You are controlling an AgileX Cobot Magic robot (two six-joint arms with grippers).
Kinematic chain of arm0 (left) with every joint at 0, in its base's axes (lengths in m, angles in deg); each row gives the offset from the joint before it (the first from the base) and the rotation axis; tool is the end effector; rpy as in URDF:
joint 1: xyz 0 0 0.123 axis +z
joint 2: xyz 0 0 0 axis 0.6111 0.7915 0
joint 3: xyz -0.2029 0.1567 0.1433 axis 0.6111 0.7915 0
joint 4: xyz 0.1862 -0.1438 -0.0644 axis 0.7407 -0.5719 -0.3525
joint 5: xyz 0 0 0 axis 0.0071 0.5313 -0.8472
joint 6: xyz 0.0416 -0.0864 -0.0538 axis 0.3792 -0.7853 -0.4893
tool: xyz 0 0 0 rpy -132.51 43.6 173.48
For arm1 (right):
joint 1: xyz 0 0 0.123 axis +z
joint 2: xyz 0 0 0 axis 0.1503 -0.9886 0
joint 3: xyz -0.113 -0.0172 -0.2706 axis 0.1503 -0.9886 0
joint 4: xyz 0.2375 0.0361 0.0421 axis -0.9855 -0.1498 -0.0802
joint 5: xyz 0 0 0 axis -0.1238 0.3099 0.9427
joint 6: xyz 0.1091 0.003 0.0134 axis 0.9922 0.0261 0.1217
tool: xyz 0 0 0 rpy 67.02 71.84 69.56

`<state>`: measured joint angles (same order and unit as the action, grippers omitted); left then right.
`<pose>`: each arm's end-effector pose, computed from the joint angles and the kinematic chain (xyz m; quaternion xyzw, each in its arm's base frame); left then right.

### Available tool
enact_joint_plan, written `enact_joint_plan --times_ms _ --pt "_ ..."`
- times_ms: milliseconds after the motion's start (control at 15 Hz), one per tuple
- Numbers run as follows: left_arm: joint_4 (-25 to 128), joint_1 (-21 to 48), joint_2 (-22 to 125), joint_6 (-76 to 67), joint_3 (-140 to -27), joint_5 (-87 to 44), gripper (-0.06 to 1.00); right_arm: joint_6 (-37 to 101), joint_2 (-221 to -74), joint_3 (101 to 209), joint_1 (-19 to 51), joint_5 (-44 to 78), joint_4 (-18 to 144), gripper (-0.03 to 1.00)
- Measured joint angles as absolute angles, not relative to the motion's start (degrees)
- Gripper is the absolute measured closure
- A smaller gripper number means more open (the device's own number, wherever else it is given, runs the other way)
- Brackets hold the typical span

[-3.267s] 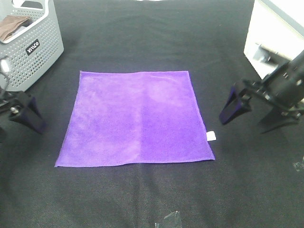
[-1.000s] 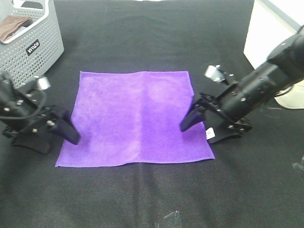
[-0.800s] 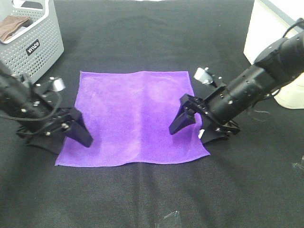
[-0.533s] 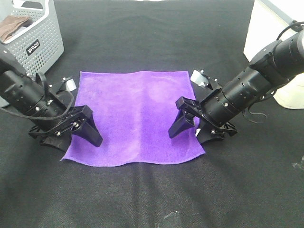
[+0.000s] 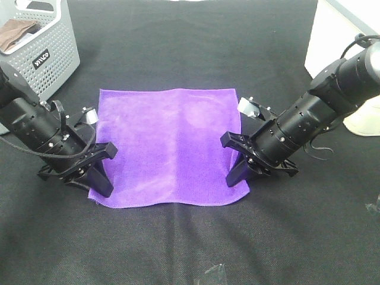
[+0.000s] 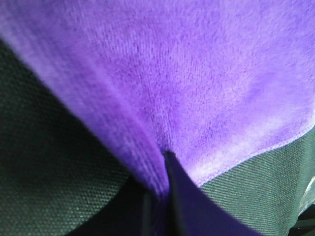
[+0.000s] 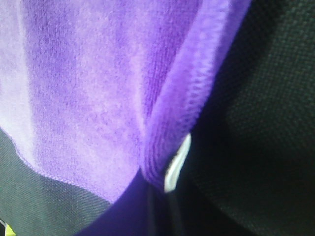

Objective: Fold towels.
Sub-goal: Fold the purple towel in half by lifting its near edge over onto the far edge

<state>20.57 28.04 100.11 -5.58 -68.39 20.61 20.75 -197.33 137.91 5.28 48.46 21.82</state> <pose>0.3396 -0.1138 0.0768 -0.0738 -0.9626 0.2603 0.0162 0.3338 0.1391 0.0669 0.0709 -0.9628 -0.2608 0.0000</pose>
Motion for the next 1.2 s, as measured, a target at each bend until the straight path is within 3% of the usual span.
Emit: enact_joint_plan --times_ms 400,800,1000,1200 --pt "24.5 27.9 97.6 -5.6 -67.0 21.0 0.94 22.1 -194.7 136.8 5.9 51.0 25.6 0.97" --pt "24.6 27.4 80.6 -5.9 -52.7 19.2 0.94 24.9 -181.6 128.7 6.1 58.8 26.3 0.97" --pt "24.6 27.4 78.6 -6.6 -53.7 18.4 0.94 26.0 -179.7 129.2 6.4 58.0 28.1 0.97" --pt "25.7 27.4 81.7 -7.0 -60.8 16.6 0.94 26.8 -181.3 137.6 6.3 55.0 31.7 0.97"
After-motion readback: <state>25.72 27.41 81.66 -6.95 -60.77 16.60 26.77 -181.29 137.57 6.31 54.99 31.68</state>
